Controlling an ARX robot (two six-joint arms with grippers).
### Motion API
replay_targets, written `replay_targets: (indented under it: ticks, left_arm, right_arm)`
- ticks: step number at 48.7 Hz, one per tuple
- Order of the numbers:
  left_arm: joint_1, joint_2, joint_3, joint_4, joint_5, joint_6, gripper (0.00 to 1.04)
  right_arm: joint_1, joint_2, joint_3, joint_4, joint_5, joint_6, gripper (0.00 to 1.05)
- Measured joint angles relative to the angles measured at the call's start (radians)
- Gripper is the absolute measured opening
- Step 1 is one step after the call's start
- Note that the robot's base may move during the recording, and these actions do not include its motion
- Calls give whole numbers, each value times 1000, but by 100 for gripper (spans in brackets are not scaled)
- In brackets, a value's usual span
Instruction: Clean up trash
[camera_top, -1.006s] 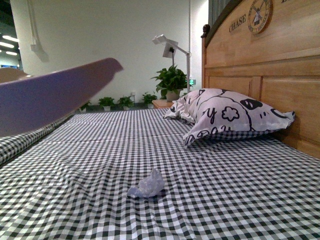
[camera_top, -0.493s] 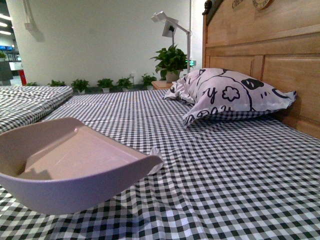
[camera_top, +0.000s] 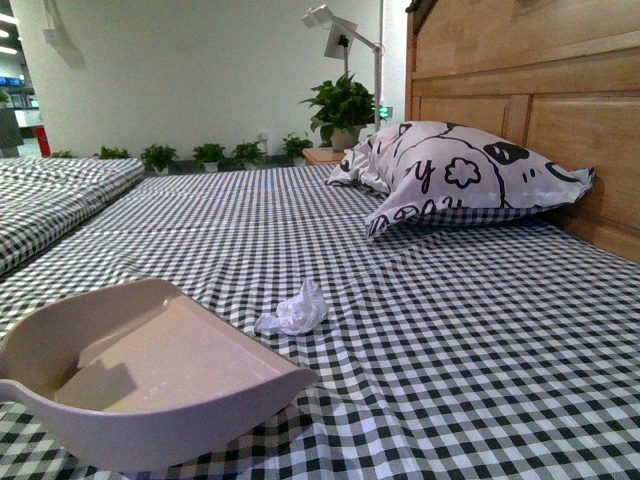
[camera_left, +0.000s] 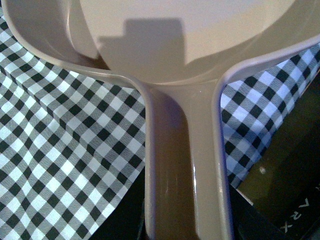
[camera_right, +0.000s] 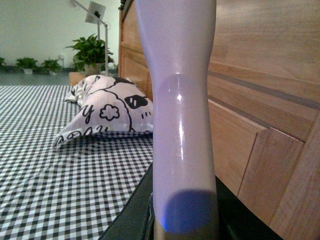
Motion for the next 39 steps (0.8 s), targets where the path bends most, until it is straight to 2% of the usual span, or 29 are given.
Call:
replay_targets:
  ticks: [24,39]
  left_arm:
    - [-29,175,90,49,-27,8,25]
    - [-45,231,141,-8,-73,48,25]
  right_arm:
    - [0,0,0,0,0,0,19]
    - [0,0,0,0,0,0,19]
